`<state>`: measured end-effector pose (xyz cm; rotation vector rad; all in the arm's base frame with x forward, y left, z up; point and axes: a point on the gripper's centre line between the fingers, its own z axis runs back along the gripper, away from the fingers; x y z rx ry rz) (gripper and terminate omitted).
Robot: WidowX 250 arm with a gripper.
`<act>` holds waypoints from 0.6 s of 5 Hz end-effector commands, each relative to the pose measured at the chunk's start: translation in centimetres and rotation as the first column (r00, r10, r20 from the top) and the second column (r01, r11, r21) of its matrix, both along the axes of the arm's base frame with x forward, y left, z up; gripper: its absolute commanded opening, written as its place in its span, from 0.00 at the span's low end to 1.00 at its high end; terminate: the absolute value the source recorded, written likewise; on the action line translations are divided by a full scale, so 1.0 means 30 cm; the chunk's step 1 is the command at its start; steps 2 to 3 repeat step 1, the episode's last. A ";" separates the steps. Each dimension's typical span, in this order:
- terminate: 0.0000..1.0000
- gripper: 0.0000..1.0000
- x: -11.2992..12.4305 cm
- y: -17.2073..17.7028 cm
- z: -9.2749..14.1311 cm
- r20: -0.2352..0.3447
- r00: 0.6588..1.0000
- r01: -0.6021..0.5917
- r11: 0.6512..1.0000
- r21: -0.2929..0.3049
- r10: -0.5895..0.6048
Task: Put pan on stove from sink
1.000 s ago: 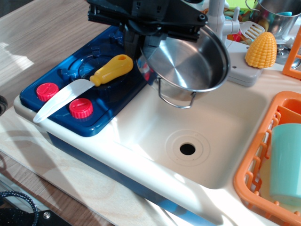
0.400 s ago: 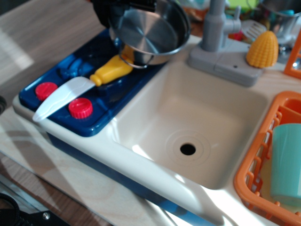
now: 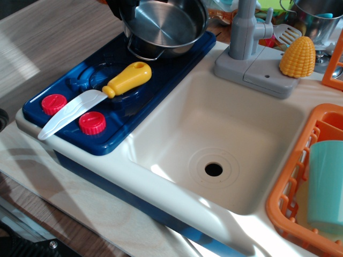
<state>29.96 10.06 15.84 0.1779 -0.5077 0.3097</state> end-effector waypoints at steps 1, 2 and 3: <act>1.00 1.00 0.049 0.065 0.032 0.055 0.996 0.077 0.996 -0.040 -0.075; 1.00 1.00 0.049 0.065 0.032 0.055 0.996 0.077 0.996 -0.040 -0.075; 1.00 1.00 0.049 0.065 0.032 0.055 0.996 0.077 0.996 -0.040 -0.075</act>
